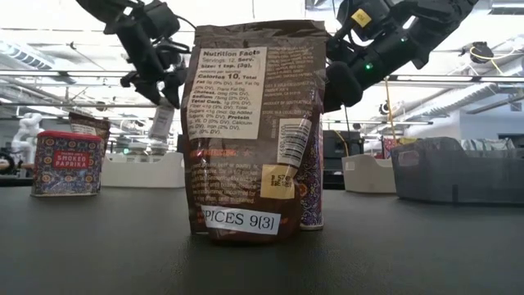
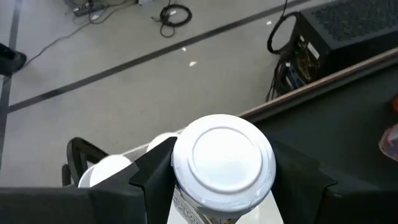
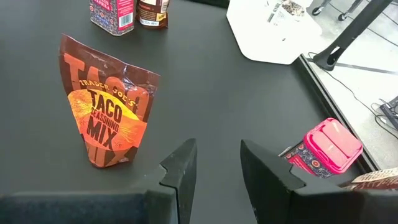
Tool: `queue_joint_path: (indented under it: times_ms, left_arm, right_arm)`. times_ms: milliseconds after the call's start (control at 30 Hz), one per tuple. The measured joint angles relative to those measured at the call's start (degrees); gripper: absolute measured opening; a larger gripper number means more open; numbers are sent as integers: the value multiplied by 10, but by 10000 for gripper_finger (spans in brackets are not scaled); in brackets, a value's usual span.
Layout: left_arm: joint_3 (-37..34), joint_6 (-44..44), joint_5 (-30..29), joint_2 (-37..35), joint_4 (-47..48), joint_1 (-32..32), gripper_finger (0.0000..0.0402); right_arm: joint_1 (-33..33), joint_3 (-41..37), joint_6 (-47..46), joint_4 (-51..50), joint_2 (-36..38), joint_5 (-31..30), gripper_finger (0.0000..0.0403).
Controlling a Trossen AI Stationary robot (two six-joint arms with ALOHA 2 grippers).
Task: Sort spices by type
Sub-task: Put the white seasoning bottle into the left white bin
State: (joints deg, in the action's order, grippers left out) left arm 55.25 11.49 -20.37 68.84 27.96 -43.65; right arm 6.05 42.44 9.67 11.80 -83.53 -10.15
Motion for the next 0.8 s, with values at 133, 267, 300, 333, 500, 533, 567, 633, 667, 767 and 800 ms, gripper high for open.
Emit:
queue_joint_path:
  times_ms: [133, 267, 300, 333, 500, 533, 567, 633, 667, 767, 800]
  left_arm:
    - [-15, -1, 2, -3, -4, -10, 219]
    - [-20, -1, 4, -3, 6, -14, 219]
    - [-20, -1, 4, -3, 9, -14, 219]
    - [-20, -1, 5, -4, 12, -14, 219]
    - [-20, 2, 7, -12, 33, -13, 219]
    - [-20, 4, 7, -16, 37, -13, 219]
    - [-20, 8, 6, -21, 43, -13, 219]
    - [-25, 16, 1, -36, 52, -13, 219]
    - [-31, 17, -2, -47, 51, -13, 219]
    - [-63, 21, -10, -86, 33, -13, 219]
    - [-75, 24, -10, -97, 25, -13, 219]
  right_arm:
    - [0, 0, 0, 0, 0, 0, 120]
    - [0, 0, 2, 0, 0, 0, 120]
    - [0, 0, 2, 0, 0, 0, 120]
    - [0, 0, 2, 0, 0, 0, 120]
    - [0, 0, 2, 0, 0, 0, 120]
    - [0, 0, 2, 0, 0, 0, 120]
    - [0, 0, 2, 0, 0, 0, 120]
    - [0, 0, 2, 0, 0, 0, 120]
    - [0, 0, 2, 0, 0, 0, 120]
    - [0, 0, 2, 0, 0, 0, 120]
    - [0, 0, 2, 0, 0, 0, 120]
